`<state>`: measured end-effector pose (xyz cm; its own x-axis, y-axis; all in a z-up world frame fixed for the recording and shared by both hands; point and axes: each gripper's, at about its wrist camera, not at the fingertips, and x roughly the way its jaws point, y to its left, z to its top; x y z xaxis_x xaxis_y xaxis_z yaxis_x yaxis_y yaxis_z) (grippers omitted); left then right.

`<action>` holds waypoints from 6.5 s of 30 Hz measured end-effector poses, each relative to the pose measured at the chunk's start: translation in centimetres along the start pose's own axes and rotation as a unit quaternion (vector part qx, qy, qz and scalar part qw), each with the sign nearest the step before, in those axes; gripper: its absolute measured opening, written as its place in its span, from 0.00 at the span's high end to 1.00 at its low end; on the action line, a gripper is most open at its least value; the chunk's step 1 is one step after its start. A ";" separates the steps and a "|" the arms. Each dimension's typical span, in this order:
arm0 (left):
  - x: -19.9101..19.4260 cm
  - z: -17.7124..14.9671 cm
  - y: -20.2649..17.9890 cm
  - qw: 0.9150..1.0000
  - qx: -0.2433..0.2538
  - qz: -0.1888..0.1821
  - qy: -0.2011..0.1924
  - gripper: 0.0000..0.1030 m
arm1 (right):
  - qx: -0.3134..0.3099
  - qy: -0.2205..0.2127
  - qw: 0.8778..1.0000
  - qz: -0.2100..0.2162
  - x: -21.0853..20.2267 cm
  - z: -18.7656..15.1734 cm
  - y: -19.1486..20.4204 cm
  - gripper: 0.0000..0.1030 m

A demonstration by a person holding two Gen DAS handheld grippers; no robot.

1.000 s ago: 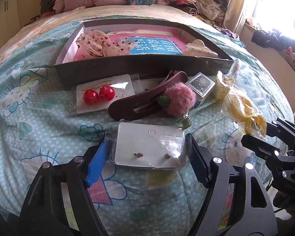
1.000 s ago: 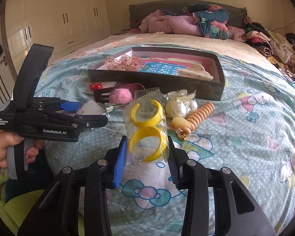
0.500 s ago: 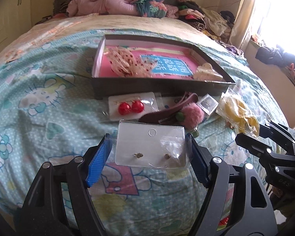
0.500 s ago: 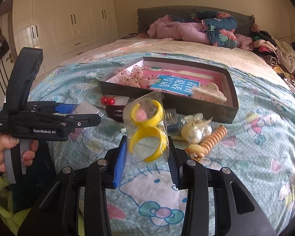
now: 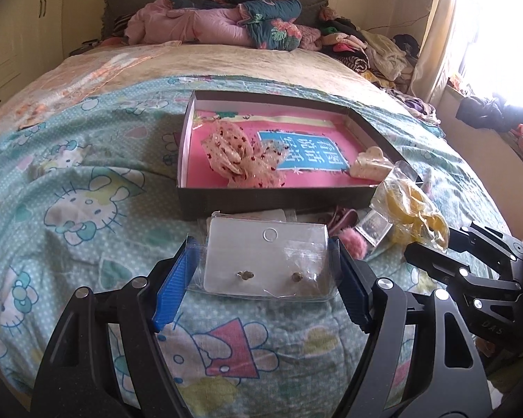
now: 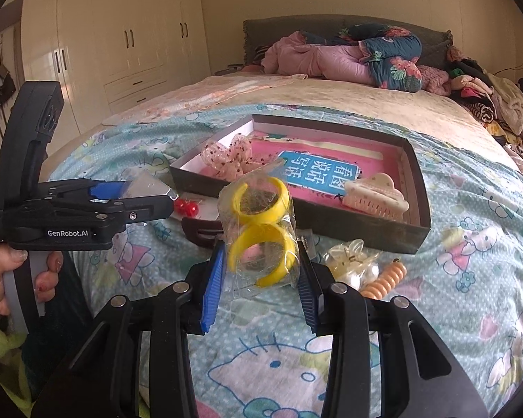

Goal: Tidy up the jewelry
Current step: 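Carry the earring card and bangle bag into the box and release them, then withdraw both open tools from the box toward the remaining jewelry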

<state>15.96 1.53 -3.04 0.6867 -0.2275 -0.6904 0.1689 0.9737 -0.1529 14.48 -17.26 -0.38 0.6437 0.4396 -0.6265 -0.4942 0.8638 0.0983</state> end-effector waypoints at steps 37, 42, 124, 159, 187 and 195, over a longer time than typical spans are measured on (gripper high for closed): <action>6.6 7.3 -3.2 0.999 0.032 -0.023 -0.008 0.36 | 0.056 -0.023 0.995 -0.084 3.0 5.1 -9.6 0.64; 7.6 7.8 -3.5 0.999 0.034 -0.026 -0.006 0.36 | 0.063 -0.016 0.994 -0.088 4.1 5.7 -10.5 0.64; 4.0 6.2 -3.7 0.999 0.017 0.002 -0.048 0.11 | 0.090 -0.028 0.992 -0.084 0.4 7.3 -11.0 0.10; -0.8 2.1 -1.9 0.998 0.008 0.016 -0.062 0.11 | 0.076 -0.017 0.995 -0.069 -2.8 2.3 -5.8 0.09; 1.9 -1.8 -4.7 0.998 0.053 -0.034 0.005 0.24 | 0.054 0.021 0.996 -0.070 -0.9 -2.0 -5.7 0.10; 3.8 -2.2 -5.6 0.996 0.063 -0.048 0.028 0.40 | 0.031 0.041 0.997 -0.060 1.4 -1.7 -6.5 0.14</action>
<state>16.06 -4.78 -6.31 0.6224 -0.3154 -0.7163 0.3217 0.9374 -0.1333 17.64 -22.69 -3.20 0.6442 0.3132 -0.6978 -0.3777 0.9236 0.0658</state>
